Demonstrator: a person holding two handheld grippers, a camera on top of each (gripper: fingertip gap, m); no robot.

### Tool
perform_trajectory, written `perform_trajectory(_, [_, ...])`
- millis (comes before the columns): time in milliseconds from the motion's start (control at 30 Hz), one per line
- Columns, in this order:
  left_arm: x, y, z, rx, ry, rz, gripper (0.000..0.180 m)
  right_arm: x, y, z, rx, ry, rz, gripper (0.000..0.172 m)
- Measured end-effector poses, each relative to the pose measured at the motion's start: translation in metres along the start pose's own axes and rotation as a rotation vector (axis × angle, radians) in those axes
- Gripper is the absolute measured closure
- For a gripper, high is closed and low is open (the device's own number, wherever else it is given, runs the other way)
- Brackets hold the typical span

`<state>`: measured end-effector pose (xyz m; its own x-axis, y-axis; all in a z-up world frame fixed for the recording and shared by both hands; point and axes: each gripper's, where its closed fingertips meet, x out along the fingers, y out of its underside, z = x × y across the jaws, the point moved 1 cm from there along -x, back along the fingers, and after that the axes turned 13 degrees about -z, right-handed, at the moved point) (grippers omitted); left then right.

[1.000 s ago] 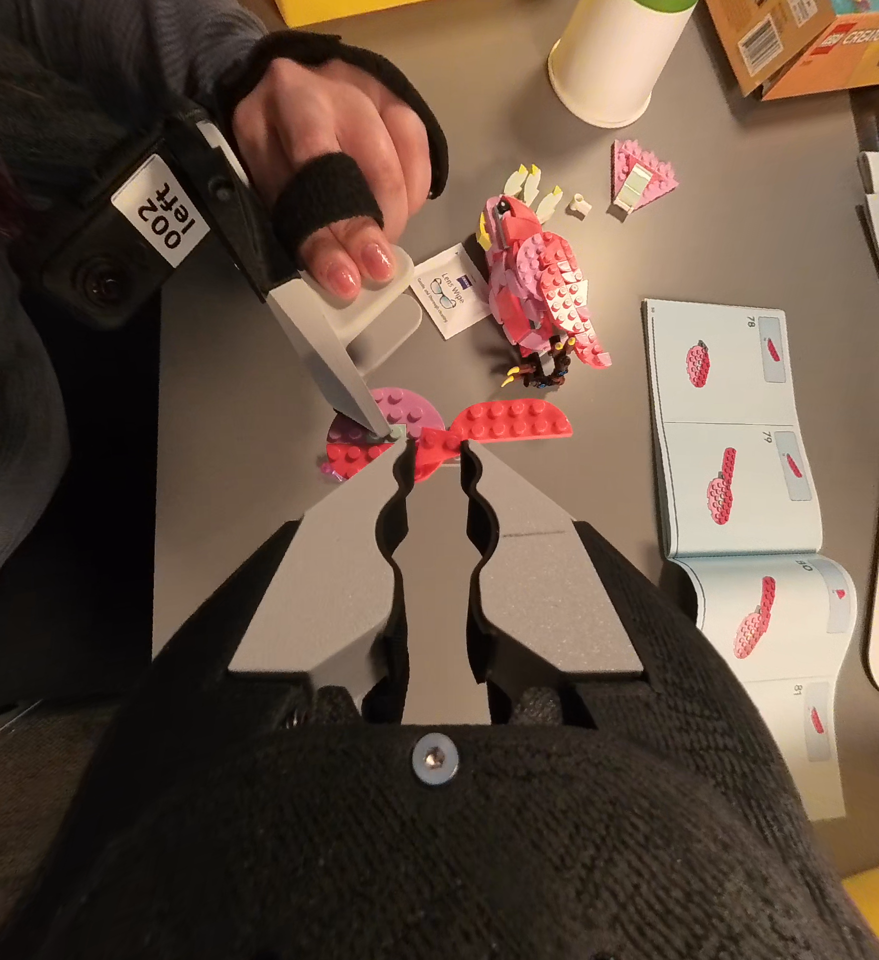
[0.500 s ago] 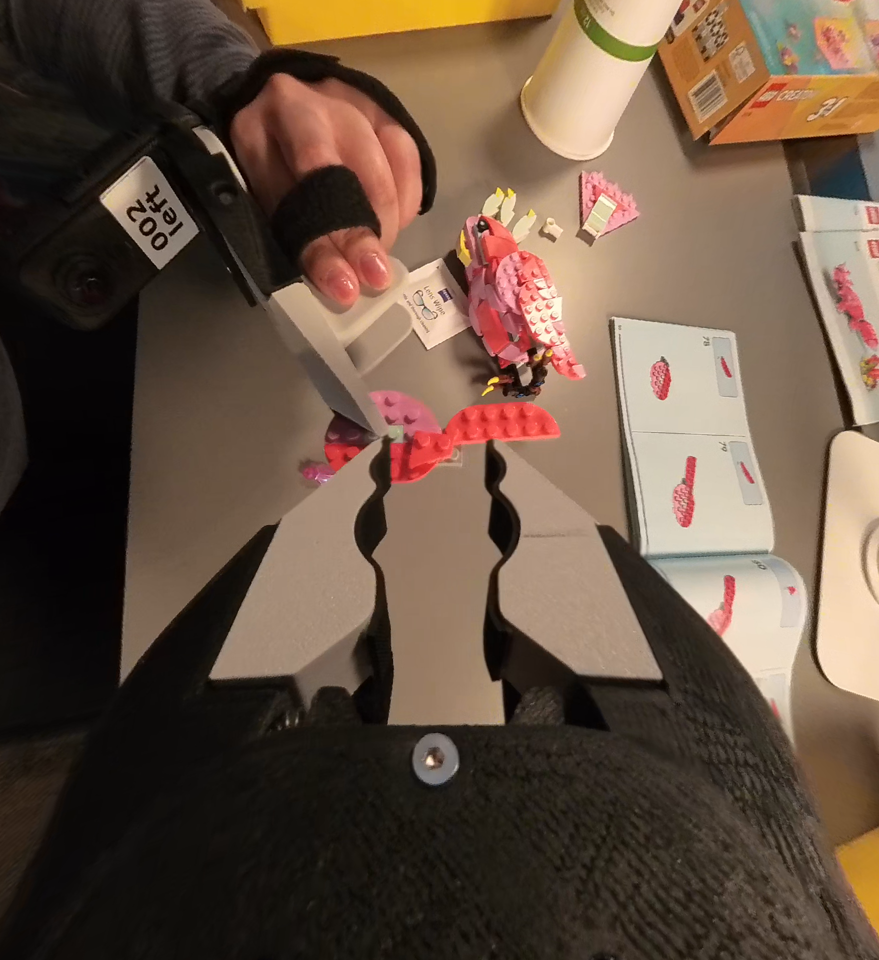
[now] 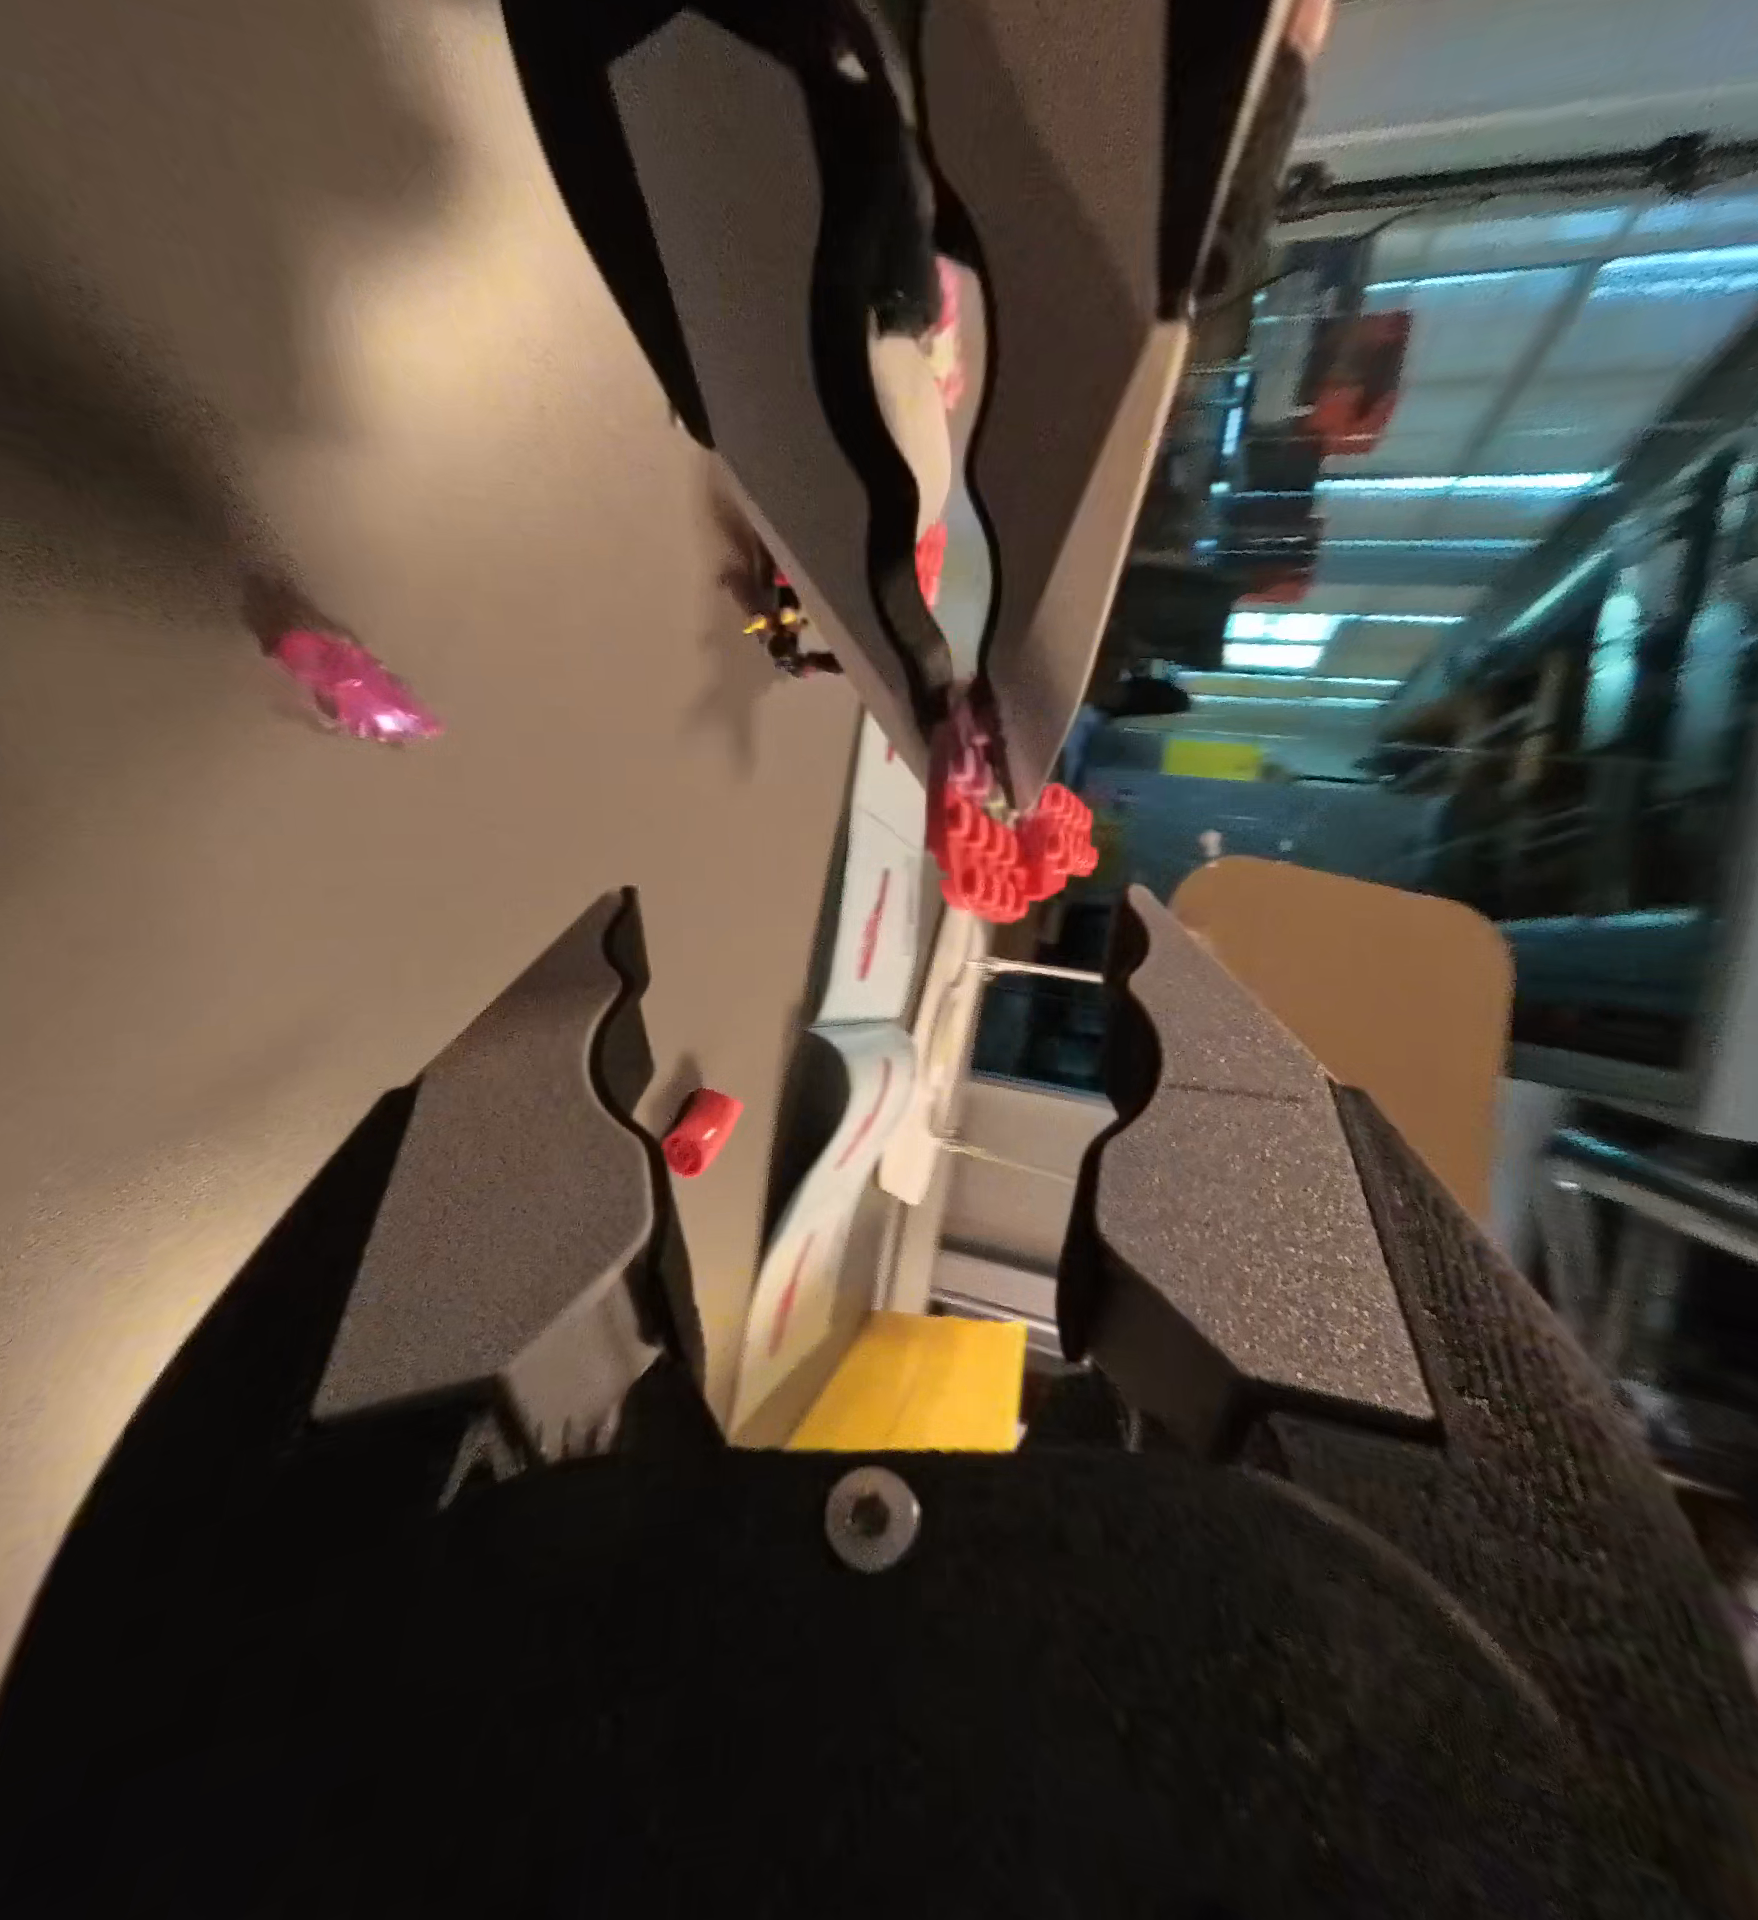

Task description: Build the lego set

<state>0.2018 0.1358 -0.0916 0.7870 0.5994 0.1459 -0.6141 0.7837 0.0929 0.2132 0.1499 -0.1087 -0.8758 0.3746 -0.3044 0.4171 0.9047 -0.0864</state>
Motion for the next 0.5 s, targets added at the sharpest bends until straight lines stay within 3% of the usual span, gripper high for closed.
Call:
perform_trajectory(233, [-0.001,-0.001,-0.001,-0.006,0.011,0.000,0.173,0.011,0.002,-0.011,-0.157,0.113,0.043,0.118])
perform_trajectory(500, [-0.002,-0.006,-0.001,-0.018,0.020,-0.020,0.173,0.010,0.005,-0.017,-0.197,0.155,0.034,0.141])
